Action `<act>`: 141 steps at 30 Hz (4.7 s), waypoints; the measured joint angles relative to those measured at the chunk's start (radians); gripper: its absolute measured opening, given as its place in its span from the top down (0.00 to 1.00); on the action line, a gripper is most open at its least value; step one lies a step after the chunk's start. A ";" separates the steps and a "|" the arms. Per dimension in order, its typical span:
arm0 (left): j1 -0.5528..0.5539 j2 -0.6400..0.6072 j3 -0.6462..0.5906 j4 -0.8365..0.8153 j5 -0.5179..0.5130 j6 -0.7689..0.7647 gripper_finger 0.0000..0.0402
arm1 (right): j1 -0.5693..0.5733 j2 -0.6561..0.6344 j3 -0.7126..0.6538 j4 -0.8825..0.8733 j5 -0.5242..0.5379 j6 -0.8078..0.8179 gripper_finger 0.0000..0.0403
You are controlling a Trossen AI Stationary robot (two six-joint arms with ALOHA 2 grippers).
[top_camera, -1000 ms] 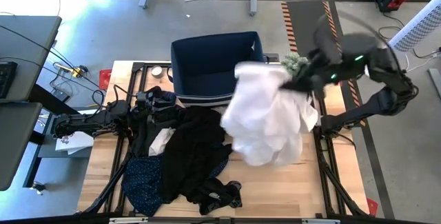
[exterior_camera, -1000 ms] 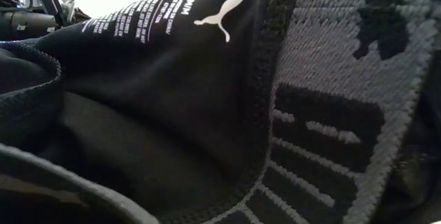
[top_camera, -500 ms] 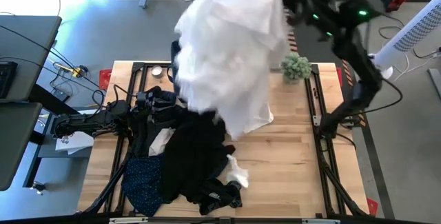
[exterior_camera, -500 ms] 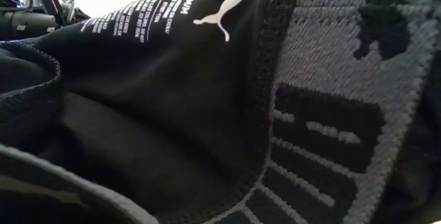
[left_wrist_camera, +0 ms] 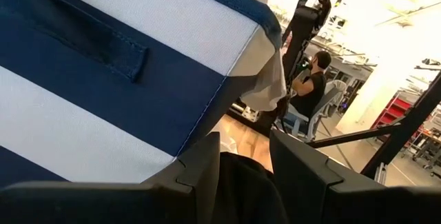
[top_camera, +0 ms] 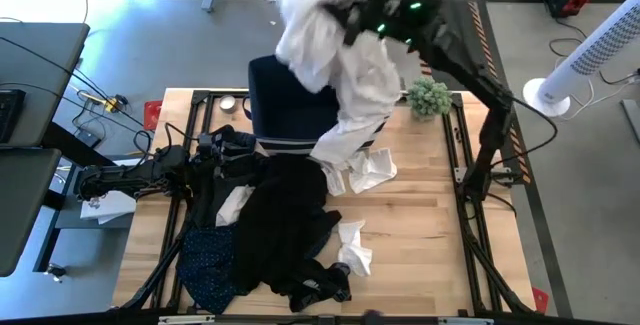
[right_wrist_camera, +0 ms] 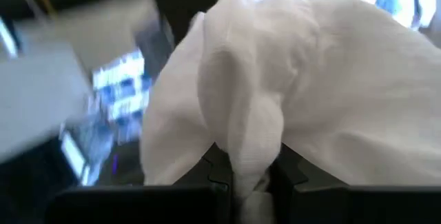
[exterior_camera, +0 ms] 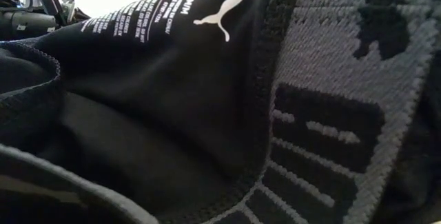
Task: Sort clothes
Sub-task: Put the white-sleeved shirt into the laundry bin
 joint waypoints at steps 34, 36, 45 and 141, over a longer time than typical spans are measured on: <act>0.000 0.000 0.000 0.000 0.000 0.000 0.69 | 0.077 0.067 0.058 -0.851 0.147 -0.240 0.49; 0.000 0.000 0.000 0.000 0.000 0.000 0.69 | 0.094 0.032 0.058 -0.935 -0.017 -0.308 0.49; 0.000 0.000 0.000 0.000 0.003 0.000 0.69 | 0.283 -0.009 0.000 -1.169 0.097 -0.660 0.49; 0.000 0.000 0.000 0.000 0.000 0.000 0.69 | 0.463 -0.095 -0.524 -0.566 0.276 -0.170 0.56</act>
